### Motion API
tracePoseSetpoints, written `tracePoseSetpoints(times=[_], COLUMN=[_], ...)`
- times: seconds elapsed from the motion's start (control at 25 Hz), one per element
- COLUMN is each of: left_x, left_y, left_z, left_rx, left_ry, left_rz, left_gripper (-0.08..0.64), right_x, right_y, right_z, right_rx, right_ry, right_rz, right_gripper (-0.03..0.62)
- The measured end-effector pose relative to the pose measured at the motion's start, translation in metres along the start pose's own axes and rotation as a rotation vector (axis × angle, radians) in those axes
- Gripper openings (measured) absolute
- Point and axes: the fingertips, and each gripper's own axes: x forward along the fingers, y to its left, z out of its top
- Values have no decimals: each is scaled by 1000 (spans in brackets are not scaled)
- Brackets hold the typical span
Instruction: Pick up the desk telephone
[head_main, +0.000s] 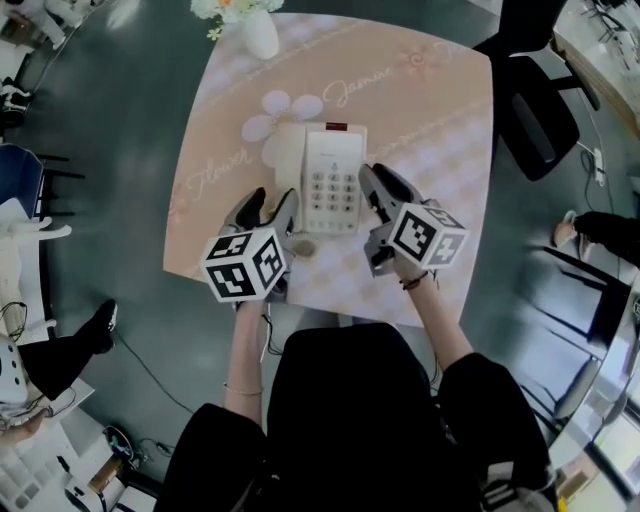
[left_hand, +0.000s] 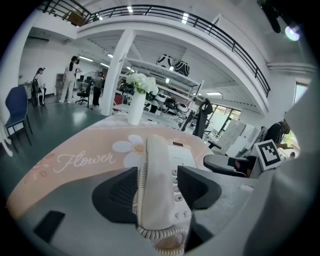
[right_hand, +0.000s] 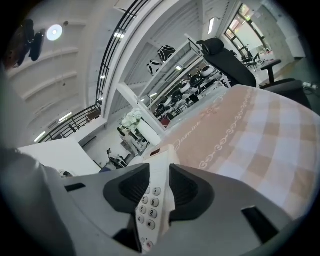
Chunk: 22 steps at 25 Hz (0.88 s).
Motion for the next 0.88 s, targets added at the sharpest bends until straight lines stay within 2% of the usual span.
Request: tracePoseSetpoints(times=[0.12, 0.24, 0.4, 0.56, 0.88], left_x=[13, 26, 41, 51, 63], left_y=[2, 1, 2, 3, 1], left_z=[-4, -9, -16, -20, -27], left_rx=[-21, -39, -52, -97, -111], left_ry=[43, 96, 158, 201, 293], left_rz=[-35, -83, -120, -160, -205], left_gripper=[295, 325, 333, 333, 331], right_x=[6, 14, 23, 30, 42], right_y=[-4, -9, -11, -14, -16], right_z=[1, 0, -3, -9, -19], right_rx=[42, 94, 130, 160, 204], right_ry=[-1, -1, 10, 39, 107], right_rz=[-17, -24, -34, -43, -27], right_gripper=[144, 185, 209, 215, 215])
